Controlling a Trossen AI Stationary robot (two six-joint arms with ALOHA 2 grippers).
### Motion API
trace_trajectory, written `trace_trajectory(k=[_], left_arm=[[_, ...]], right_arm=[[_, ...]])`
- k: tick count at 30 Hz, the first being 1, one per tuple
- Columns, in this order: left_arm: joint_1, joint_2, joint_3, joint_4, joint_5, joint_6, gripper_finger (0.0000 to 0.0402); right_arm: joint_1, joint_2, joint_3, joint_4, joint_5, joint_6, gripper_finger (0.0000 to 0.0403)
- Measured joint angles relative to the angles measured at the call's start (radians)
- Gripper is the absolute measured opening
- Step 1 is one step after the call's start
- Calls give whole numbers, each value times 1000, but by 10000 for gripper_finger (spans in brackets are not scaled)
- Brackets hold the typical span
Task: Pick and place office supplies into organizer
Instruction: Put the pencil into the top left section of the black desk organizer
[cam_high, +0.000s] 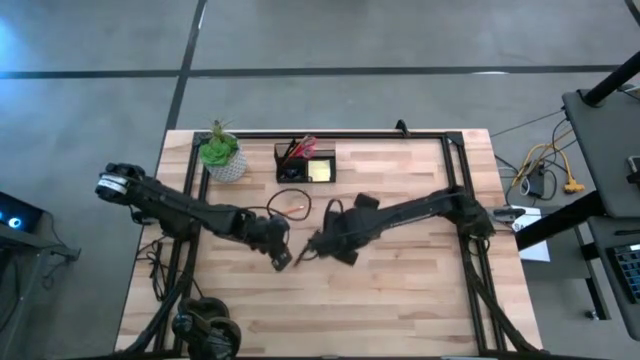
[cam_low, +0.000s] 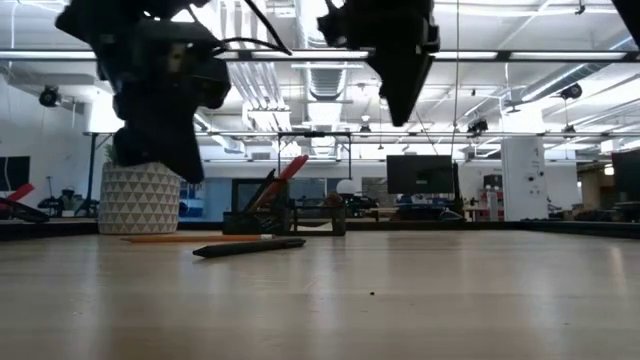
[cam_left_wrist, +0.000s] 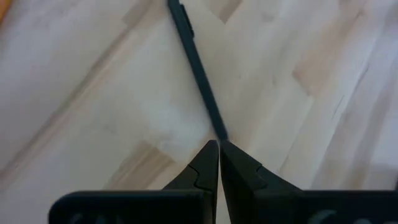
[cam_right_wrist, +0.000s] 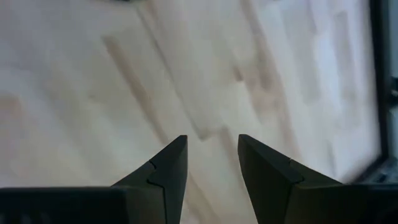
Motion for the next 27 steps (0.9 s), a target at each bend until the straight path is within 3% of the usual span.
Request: trace_trajectory(k=[8,17,23,27], left_arm=[[94,-9,0,49,58,-1,0],[164,-17,0,290,69,0,0],[176,-18,8,397,72,0,0],[175,-18,8,493,83,-1,0]], right_arm=[[-79,-243,-311,4,35,66,136],[-61,-579,-626,158,55,286,136],[-6,-685,-774,373,56,371,137],[37,-701,-844,414,56,444,137]])
